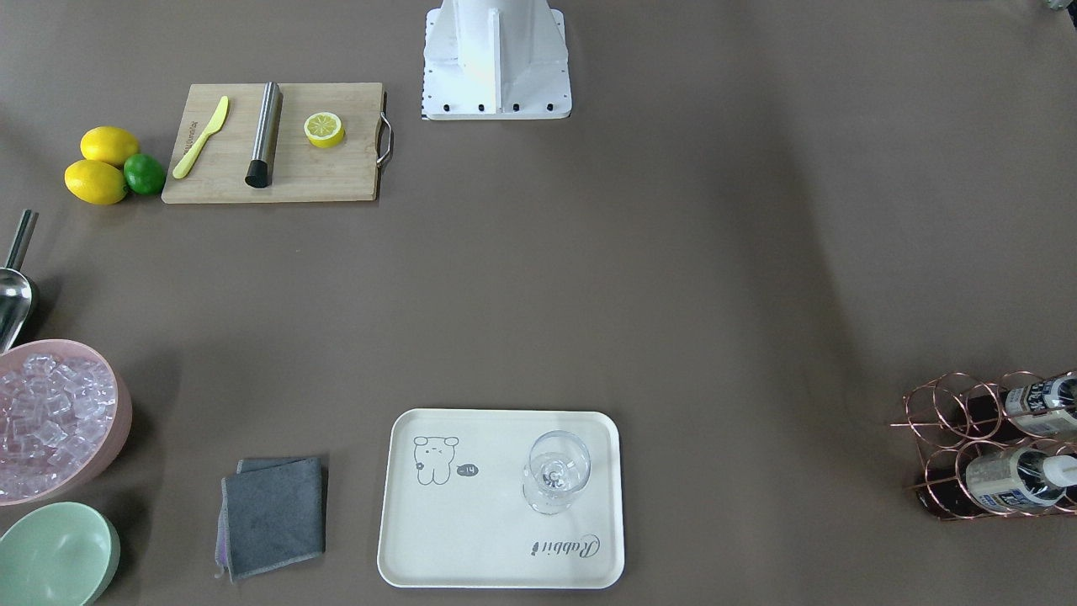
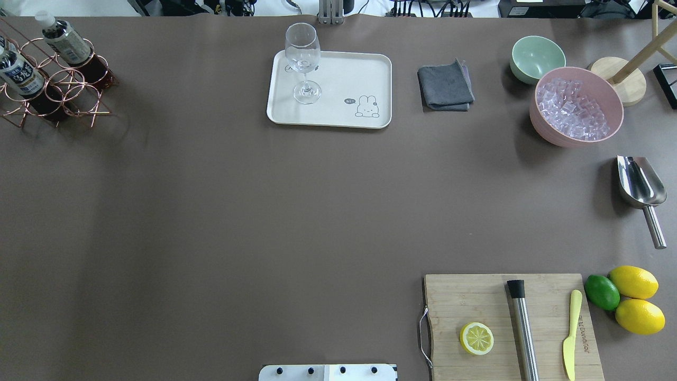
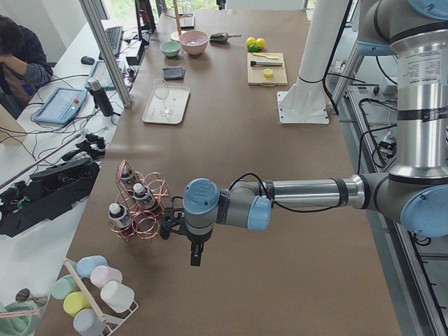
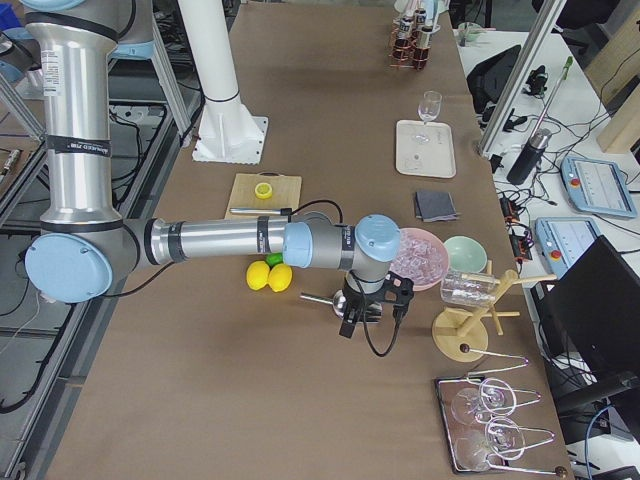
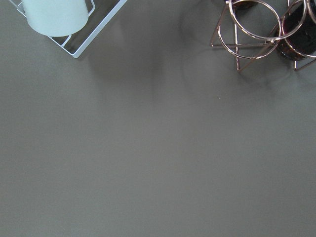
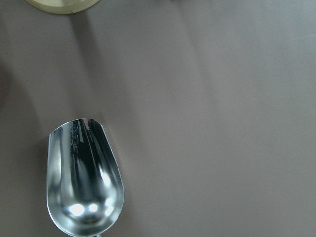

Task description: Take tea from basket to plate

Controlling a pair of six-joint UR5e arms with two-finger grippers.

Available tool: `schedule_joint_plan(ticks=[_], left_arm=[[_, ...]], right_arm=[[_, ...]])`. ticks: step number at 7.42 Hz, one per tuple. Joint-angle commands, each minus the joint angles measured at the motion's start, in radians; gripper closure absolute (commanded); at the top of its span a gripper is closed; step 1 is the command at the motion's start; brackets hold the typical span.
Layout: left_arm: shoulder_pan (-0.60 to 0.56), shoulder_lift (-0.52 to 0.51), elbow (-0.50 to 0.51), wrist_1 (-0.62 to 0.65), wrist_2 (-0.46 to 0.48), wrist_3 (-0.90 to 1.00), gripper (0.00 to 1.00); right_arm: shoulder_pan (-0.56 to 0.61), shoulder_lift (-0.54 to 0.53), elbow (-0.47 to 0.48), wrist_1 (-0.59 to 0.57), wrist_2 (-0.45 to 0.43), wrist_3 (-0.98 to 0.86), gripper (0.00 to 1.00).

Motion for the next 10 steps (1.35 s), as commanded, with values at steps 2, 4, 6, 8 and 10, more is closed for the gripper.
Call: schedule_joint_plan(ticks=[2,4,6,8,10], left_arm=[[0.002,0.003,-0.004,0.000,-0.021,-0.001,0.02],[0.003,0.005,-0.002,0.000,-0.022,-0.001,0.02],[0.008,0.005,-0.004,0.000,-0.022,-0.001,0.02],[0.009,0.006,-0.004,0.000,-0.022,-0.001,0.02],[0.012,0.022,-0.004,-0.006,-0.022,-0.001,0.02]], right_arm=[[0.000,-0.010,0.015,0.000,0.000,0.000,0.00],[0.020,-0.048,0.047,0.000,0.000,0.000,0.00],[0.028,-0.070,0.069,0.000,-0.001,0.000,0.00],[0.028,-0.068,0.066,0.000,-0.001,0.000,0.00],[0.028,-0.065,0.064,0.000,-0.001,0.000,0.00]])
